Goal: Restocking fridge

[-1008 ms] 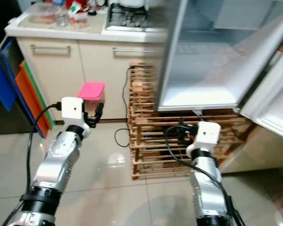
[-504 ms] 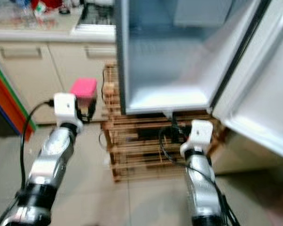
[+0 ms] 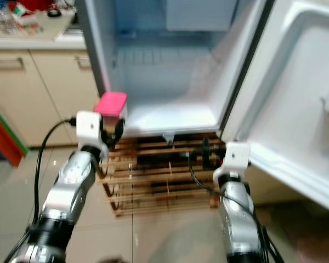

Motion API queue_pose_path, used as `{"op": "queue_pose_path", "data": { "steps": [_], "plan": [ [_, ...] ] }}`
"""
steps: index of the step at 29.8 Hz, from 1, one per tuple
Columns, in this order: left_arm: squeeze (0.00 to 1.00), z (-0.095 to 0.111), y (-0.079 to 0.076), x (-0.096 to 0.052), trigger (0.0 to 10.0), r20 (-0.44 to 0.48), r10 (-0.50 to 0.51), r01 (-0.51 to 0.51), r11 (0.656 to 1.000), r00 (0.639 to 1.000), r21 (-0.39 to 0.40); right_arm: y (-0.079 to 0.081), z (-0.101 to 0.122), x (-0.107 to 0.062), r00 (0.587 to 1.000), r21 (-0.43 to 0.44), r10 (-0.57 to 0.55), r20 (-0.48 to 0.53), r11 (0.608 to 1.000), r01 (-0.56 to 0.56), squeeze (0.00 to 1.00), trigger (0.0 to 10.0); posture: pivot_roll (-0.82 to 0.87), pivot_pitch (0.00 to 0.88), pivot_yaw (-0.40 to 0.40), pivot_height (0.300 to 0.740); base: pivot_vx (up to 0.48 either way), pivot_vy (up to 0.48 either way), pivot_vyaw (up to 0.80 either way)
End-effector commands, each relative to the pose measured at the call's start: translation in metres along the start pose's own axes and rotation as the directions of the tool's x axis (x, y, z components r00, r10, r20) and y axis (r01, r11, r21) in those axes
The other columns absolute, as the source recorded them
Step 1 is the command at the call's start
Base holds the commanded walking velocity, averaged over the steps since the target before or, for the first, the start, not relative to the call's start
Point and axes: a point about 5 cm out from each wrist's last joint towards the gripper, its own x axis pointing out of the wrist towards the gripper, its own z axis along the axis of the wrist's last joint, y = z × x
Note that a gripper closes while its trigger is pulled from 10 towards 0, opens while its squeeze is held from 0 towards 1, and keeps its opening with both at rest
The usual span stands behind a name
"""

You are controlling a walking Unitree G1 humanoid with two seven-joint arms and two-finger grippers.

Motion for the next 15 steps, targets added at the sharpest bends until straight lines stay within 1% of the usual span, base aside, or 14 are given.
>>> {"op": "queue_pose_path", "data": {
  "steps": [1, 3, 4, 5, 6, 8, 10, 12, 15],
  "plan": [
    [0.00, 0.004, -0.003, 0.003, 10.0, 0.015, -0.014, 0.014, 1.000, 1.000, 0.016, 0.000, 0.002, 0.001, 1.000, 0.009, 0.002, 0.006, 1.000, -0.002, 0.00, 10.0, 0.04, 0.000, -0.009, 0.740, 0.000, 0.000, 0.00],
    [0.00, 0.003, -0.007, 0.007, 10.0, 0.006, -0.024, 0.024, 0.999, 1.000, 0.031, 0.004, 0.001, 0.000, 0.999, 0.014, 0.042, -0.002, 0.999, -0.042, 0.00, 10.0, 0.03, 0.000, -0.007, 0.740, 0.000, 0.000, 0.00],
    [0.00, 0.003, -0.007, 0.007, 10.0, 0.006, -0.024, 0.024, 0.999, 1.000, 0.031, 0.004, 0.001, 0.000, 0.999, 0.014, 0.042, -0.002, 0.999, -0.042, 0.00, 10.0, 0.03, 0.000, -0.007, 0.740, 0.000, 0.000, 0.00],
    [0.00, 0.004, -0.012, 0.010, 10.0, 0.006, -0.039, 0.039, 0.999, 0.999, 0.021, 0.009, 0.002, -0.004, 0.995, 0.006, 0.103, -0.003, 0.995, -0.103, 0.00, 10.0, 0.03, 0.000, -0.005, 0.740, 0.000, 0.000, 0.00],
    [0.00, 0.004, -0.014, 0.011, 10.0, 0.006, -0.040, 0.040, 0.999, 0.999, 0.009, 0.010, 0.001, -0.007, 0.993, 0.000, 0.120, -0.004, 0.993, -0.120, 0.00, 10.0, 0.02, 0.000, -0.005, 0.740, 0.000, 0.000, 0.00],
    [0.00, 0.004, -0.016, 0.014, 10.0, 0.002, -0.032, 0.032, 0.999, 0.999, -0.014, 0.010, 0.000, -0.011, 0.991, -0.008, 0.135, -0.011, 0.991, -0.135, 0.00, 10.0, 0.01, 0.000, -0.006, 0.740, 0.000, 0.000, 0.00],
    [0.00, 0.007, -0.022, 0.020, 10.0, 0.011, -0.033, 0.033, 0.999, 0.999, -0.011, 0.007, -0.003, -0.018, 0.989, -0.022, 0.147, -0.024, 0.989, -0.148, 0.00, 10.0, 0.00, 0.000, -0.009, 0.740, 0.000, 0.000, 0.00],
    [0.00, 0.012, -0.025, 0.027, 10.0, 0.021, -0.030, 0.030, 0.999, 0.999, -0.043, 0.003, -0.005, -0.026, 0.988, -0.036, 0.150, -0.032, 0.988, -0.151, 0.00, 10.0, 0.00, 0.000, -0.009, 0.740, 0.285, 0.000, 0.00],
    [0.00, 0.017, -0.030, 0.034, 10.0, 0.037, -0.044, 0.045, 0.998, 0.998, -0.040, -0.001, -0.008, -0.034, 0.984, -0.057, 0.171, -0.043, 0.983, -0.173, 0.00, 10.0, -0.01, 0.002, -0.008, 0.740, 0.364, 0.000, 0.00]
  ]
}}
